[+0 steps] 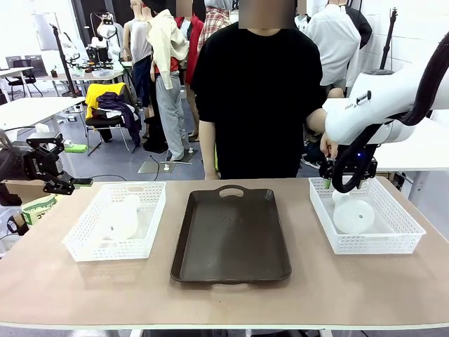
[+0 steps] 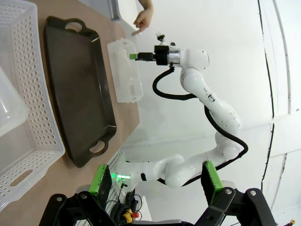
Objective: Prepare the laboratory tools.
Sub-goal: Pick up the Big flask that the person points to.
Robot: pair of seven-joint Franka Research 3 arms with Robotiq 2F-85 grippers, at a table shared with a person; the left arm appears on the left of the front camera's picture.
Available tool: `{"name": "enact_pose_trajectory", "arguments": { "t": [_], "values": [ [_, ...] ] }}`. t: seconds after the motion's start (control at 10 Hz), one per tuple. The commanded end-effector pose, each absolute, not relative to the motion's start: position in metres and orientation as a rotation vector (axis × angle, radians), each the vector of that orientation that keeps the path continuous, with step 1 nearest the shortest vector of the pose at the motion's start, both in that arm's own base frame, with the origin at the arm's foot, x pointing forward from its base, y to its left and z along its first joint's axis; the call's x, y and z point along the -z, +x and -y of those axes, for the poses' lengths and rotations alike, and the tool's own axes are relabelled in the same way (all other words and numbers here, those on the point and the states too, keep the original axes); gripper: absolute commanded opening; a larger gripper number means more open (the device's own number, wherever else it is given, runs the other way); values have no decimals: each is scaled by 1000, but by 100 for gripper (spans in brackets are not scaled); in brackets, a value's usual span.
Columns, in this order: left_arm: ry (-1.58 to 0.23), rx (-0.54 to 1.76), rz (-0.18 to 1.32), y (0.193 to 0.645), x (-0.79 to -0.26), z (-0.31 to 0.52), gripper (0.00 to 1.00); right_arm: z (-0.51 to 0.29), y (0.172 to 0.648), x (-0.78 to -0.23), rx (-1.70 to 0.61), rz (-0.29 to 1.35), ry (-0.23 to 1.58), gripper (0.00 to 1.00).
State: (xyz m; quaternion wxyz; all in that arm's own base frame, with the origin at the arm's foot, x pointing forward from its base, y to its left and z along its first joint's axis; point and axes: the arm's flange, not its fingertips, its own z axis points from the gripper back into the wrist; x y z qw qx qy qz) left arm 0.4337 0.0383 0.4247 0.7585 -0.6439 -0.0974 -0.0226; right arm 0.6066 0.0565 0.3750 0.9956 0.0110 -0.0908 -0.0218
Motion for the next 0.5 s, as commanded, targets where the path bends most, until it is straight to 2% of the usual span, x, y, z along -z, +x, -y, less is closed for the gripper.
{"name": "enact_pose_trajectory", "arguments": {
  "t": [0.0,0.4],
  "values": [
    [-1406,49,216,433,-426,-39,100,-62,619,-367,76,186,-25,100],
    [-1406,49,216,433,-426,-39,100,-55,629,-344,91,107,-58,100]
  ]
}}
